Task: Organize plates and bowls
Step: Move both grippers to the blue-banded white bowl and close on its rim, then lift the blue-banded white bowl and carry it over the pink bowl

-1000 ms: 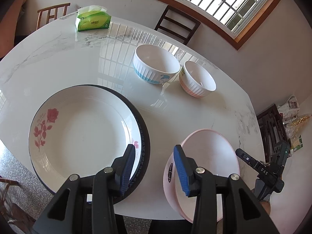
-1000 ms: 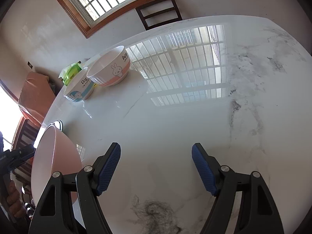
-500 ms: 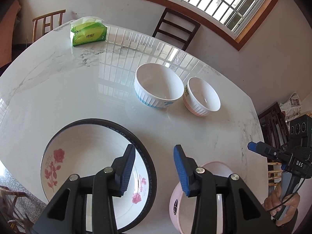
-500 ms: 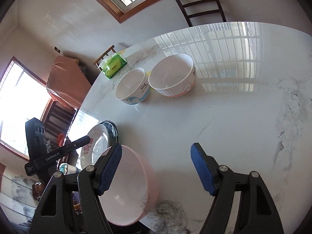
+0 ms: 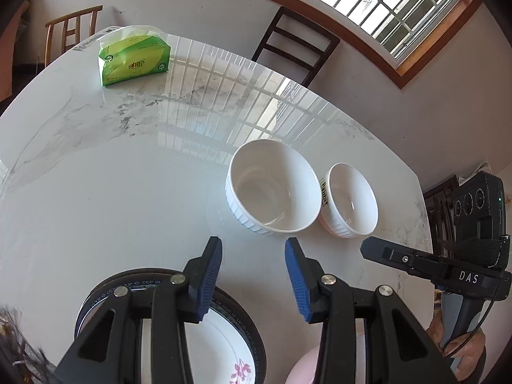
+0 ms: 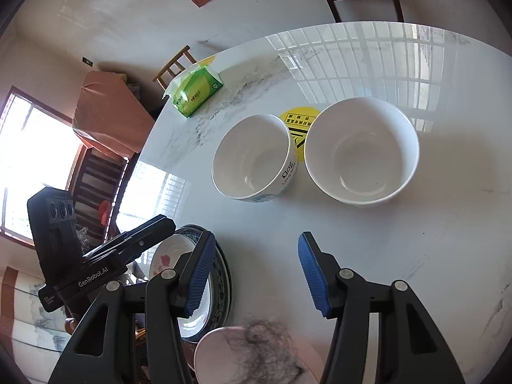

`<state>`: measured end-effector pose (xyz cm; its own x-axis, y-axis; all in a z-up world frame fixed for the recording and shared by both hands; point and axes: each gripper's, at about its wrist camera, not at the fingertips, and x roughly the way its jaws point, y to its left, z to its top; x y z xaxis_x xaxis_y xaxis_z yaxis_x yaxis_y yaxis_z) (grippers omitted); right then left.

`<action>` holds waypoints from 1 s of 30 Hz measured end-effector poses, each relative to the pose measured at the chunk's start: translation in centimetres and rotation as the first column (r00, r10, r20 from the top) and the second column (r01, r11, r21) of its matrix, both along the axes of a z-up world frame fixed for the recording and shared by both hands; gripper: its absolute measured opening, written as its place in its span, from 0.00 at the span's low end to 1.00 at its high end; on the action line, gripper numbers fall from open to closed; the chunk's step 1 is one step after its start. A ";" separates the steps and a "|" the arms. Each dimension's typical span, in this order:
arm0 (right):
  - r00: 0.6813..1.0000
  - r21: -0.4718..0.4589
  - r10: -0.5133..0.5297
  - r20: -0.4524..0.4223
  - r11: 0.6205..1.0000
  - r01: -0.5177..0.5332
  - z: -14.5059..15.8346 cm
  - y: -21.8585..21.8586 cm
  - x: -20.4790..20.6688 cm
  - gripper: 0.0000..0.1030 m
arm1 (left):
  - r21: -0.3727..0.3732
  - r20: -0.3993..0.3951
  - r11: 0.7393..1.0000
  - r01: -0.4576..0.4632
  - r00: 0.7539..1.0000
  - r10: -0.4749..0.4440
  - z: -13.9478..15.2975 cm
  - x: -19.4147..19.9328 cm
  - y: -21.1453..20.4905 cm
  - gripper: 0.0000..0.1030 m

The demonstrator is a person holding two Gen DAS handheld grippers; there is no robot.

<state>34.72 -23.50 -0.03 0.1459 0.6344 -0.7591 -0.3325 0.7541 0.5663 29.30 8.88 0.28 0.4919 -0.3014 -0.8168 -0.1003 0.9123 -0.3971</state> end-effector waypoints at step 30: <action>0.995 -0.098 -0.031 -0.095 0.995 0.021 -5.8 6.0 6.4 0.20 | 0.044 -0.089 0.997 -0.070 0.993 0.074 -5.7 6.3 0.3 0.16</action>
<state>41.09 -17.50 -5.84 0.0849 0.5539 -0.8282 -0.2598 0.8148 0.5183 35.58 9.15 -5.47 0.4347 -0.2338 -0.8697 -0.1999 0.9166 -0.3463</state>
